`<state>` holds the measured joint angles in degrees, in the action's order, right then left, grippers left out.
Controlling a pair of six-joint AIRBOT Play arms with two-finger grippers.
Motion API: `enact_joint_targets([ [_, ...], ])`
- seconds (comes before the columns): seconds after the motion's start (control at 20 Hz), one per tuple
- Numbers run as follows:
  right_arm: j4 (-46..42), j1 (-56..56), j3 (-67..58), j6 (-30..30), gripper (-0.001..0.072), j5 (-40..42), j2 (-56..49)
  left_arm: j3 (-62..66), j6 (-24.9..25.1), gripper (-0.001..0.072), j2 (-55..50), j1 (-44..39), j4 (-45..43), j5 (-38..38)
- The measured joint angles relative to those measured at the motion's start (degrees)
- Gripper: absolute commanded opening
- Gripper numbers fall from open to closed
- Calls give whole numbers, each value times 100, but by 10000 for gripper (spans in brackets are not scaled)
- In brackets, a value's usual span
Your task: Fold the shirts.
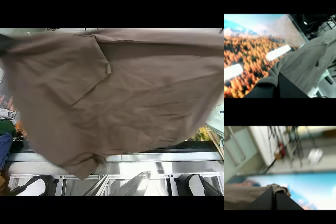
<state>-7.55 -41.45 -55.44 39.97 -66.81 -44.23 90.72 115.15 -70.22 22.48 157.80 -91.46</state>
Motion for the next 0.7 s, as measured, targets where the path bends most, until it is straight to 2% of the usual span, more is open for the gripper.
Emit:
enact_joint_targets([
  [0.15, -214, 999, 656, -487, 17, 1095, -1377, -26, 240, 25, -1467, -570, -308, 544],
  [0.3, -297, 1738, 514, -876, 17, 2201, -2918, 710, 269, 25, -3141, -990, -444, 793],
  [0.5, -251, 2149, -260, -1075, 17, 2662, -4363, 2048, -61, 25, -4920, -1303, -485, 872],
  [0.7, -142, 2232, -881, -1113, 16, 2763, -4909, 2553, -367, 24, -5576, -1285, -470, 1095],
])
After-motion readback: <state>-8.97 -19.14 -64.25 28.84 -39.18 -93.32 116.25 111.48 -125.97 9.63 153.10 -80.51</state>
